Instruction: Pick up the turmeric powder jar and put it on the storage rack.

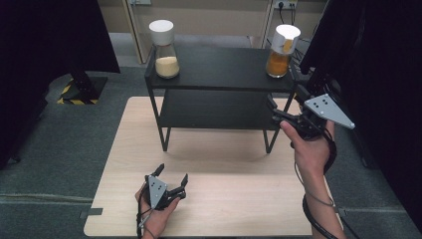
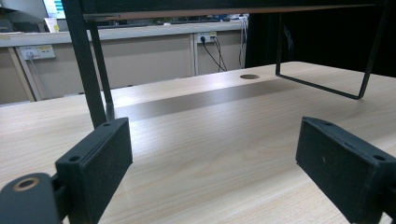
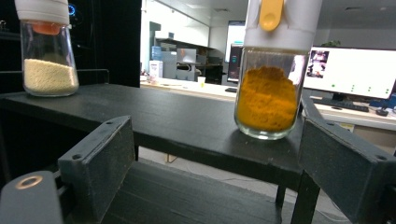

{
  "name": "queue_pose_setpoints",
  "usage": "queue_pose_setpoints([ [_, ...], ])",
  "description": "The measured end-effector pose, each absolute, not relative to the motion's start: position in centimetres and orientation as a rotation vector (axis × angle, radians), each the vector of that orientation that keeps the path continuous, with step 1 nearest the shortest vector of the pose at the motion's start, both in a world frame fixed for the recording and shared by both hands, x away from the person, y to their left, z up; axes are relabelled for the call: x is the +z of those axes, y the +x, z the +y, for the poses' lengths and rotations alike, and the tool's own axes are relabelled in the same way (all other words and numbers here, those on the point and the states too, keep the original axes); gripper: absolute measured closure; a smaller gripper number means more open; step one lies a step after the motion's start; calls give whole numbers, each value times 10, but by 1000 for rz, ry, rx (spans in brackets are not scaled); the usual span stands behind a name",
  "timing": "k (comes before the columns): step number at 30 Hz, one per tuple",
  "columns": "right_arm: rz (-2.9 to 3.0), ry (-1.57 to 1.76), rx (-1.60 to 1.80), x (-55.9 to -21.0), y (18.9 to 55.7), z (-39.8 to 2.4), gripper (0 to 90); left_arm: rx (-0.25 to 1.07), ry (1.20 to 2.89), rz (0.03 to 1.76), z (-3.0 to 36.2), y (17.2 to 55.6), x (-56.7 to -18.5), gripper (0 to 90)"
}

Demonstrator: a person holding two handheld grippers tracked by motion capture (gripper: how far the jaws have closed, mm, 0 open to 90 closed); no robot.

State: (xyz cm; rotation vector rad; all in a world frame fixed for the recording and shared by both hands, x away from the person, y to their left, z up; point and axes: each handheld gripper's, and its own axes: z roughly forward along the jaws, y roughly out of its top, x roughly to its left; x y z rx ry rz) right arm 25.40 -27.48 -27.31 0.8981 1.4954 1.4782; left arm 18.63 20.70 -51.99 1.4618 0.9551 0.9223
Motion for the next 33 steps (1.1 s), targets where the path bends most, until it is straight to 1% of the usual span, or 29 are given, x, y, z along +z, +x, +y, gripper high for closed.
queue_pose_setpoints([
  [16,1537,887,1459,-293,242,-279,112,924,1461,956,207,186,-520,103],
  [33,1561,900,1434,-324,225,-287,112,926,1464,954,206,186,-520,103],
])
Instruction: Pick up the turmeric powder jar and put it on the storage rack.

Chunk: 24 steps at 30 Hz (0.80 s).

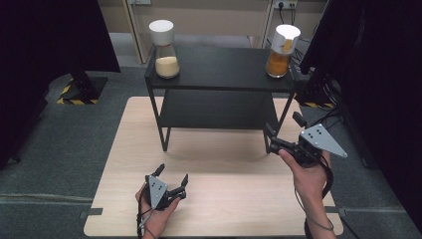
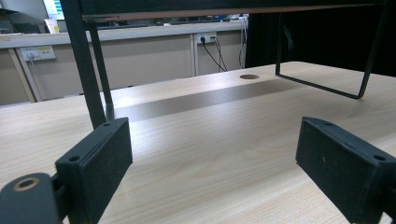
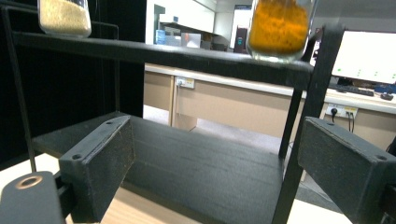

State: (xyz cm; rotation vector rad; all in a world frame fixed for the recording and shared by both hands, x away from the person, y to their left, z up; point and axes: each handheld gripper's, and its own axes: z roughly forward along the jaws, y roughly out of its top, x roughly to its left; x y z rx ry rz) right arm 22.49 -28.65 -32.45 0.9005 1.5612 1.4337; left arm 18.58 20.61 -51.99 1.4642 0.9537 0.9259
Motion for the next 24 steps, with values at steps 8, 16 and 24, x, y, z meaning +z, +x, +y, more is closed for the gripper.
queue_pose_setpoints([
  [8,1551,922,1434,-341,218,-293,112,926,1464,953,206,186,-520,103],
  [16,1565,938,1431,-351,213,-298,111,927,1463,953,205,186,-520,103],
  [24,1589,958,1426,-364,211,-300,111,925,1462,953,206,186,-520,103],
])
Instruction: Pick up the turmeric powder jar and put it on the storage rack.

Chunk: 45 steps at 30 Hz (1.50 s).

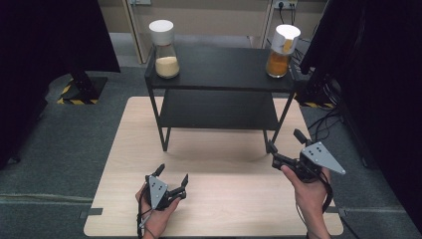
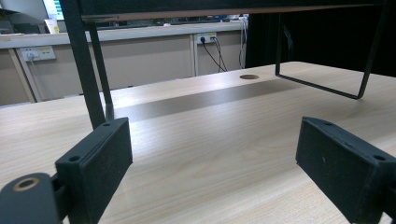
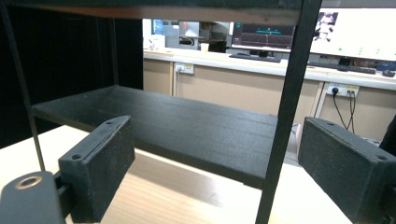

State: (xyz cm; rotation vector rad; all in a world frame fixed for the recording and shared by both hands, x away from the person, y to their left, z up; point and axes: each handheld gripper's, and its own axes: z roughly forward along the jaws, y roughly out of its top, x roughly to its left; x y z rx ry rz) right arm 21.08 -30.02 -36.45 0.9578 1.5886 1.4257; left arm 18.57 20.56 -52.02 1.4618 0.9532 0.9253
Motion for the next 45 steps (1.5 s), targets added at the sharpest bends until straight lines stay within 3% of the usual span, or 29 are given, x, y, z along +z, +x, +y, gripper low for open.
queue_pose_setpoints([
  [17,1631,981,1421,-392,201,-303,110,926,1461,952,205,186,-520,103],
  [37,1741,1123,1370,-463,183,-321,110,929,1465,952,205,186,-520,103],
  [45,1746,1121,1370,-474,176,-321,110,933,1464,950,205,185,-520,103],
])
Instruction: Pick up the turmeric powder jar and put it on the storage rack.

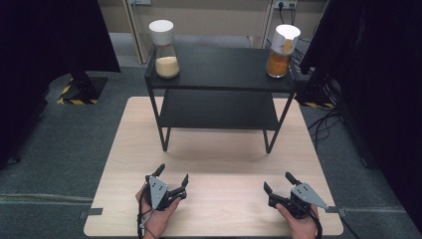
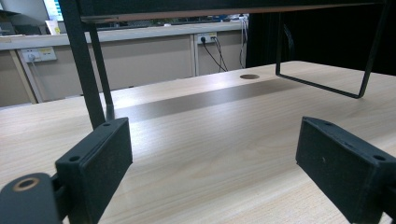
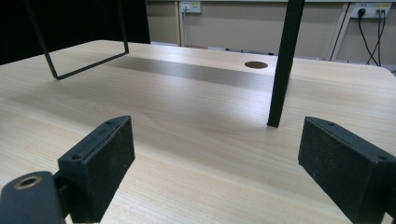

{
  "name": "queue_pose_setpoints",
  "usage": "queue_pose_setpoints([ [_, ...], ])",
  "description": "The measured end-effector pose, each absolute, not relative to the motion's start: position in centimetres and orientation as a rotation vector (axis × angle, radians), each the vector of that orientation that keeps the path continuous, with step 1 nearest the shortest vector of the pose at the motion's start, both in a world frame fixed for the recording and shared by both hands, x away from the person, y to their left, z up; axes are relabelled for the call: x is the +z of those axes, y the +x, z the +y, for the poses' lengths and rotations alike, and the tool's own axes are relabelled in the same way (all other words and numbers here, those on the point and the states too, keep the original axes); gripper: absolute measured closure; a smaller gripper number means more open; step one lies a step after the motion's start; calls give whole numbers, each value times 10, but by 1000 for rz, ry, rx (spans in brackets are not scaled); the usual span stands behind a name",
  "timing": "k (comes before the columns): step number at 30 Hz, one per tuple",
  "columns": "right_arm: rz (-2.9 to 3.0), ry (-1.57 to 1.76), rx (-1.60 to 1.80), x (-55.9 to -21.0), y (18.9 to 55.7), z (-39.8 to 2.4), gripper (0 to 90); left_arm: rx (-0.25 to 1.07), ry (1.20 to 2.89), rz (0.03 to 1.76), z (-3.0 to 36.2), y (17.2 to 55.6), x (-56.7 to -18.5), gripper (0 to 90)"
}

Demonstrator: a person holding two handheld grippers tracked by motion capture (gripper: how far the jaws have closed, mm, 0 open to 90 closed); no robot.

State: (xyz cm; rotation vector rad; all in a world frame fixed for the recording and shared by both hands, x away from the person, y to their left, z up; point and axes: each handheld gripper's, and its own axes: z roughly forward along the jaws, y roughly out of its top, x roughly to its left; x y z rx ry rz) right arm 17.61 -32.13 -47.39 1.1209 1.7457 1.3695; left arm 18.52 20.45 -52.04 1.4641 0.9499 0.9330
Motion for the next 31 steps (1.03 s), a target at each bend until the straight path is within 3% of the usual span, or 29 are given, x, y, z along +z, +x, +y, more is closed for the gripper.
queue_pose_setpoints([
  [31,1769,1142,1351,-484,174,-320,101,929,1470,946,205,186,-520,102],
])
